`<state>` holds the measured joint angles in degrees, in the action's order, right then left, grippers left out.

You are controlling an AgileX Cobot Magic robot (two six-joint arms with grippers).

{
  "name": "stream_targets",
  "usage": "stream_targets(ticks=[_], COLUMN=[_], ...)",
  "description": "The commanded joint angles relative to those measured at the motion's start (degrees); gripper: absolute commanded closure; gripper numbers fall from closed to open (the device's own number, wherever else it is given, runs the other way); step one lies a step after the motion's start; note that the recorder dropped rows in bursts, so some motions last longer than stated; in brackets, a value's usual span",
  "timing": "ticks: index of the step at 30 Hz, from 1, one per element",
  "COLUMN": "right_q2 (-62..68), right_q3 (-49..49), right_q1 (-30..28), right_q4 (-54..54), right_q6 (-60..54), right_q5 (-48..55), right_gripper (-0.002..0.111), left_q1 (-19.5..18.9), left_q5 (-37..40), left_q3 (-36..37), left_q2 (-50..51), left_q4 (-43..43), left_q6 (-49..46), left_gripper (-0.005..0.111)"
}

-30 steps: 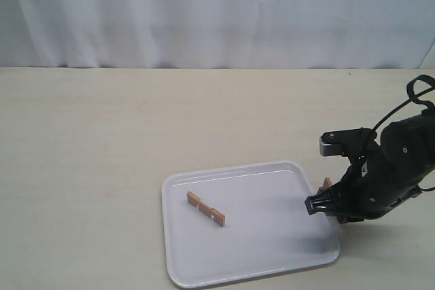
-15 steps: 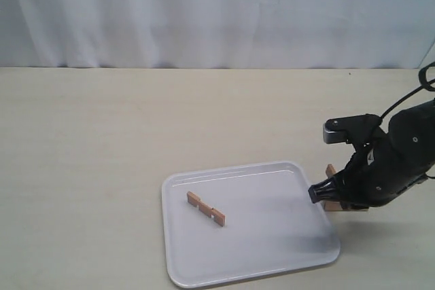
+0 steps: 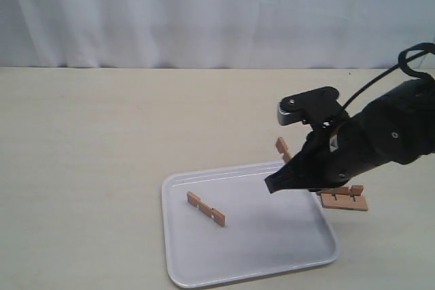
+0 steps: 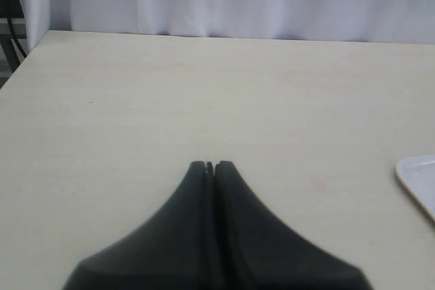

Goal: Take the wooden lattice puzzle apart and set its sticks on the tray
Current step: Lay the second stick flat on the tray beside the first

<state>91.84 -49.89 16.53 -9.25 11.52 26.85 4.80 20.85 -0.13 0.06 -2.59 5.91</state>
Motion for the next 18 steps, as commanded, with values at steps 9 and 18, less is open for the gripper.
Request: stream_targets(ticks=[9,18], right_q2=[4.95,13.53], right_q3=[-10.12,-14.22], right_q1=[9.66,10.29], right_q4=[-0.64,-0.17], right_q6=[-1.99,-2.83], right_q5=[6.79,8.13], right_gripper=[0.104,0.104], left_q1=[-0.05,-0.05], left_q5=[-0.27,-0.15], left_q3=[0.13,0.13], left_q2=[-0.06,-0.06], left_q4=[-0.22,-0.1], left_q6=[-0.04,-0.04], left_gripper=[0.107,0.107])
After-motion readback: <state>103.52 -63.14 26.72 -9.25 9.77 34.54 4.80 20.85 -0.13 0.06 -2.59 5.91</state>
